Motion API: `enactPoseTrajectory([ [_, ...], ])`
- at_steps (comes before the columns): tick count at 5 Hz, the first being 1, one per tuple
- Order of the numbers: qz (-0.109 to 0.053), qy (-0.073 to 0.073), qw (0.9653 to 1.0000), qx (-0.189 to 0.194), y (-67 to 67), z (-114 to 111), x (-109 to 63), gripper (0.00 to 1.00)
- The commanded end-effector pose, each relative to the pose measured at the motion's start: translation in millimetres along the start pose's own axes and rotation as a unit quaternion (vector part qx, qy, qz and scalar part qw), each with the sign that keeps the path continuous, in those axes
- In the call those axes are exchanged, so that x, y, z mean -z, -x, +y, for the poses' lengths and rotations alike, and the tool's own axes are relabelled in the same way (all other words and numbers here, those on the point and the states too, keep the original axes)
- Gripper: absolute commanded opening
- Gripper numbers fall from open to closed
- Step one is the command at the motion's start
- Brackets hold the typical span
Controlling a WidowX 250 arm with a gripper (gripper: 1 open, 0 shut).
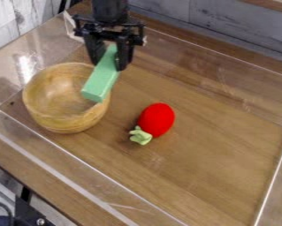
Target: Remove the green block from the brown bowl and put it on the table
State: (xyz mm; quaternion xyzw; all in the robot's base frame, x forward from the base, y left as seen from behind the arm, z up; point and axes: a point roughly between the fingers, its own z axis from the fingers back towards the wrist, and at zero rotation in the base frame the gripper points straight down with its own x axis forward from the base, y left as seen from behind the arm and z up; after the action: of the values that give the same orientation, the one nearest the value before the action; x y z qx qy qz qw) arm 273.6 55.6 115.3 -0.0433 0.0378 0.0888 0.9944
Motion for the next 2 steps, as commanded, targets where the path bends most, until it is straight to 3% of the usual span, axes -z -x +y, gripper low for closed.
enactPoseTrajectory([
  [1, -0.036, -0.003, 0.9993, 0.013, 2.0, -22.7, -21.5, 0.0],
  [2, -0.042, -0.003, 0.9989, 0.019, 9.1, -54.5, -17.9, 0.0],
])
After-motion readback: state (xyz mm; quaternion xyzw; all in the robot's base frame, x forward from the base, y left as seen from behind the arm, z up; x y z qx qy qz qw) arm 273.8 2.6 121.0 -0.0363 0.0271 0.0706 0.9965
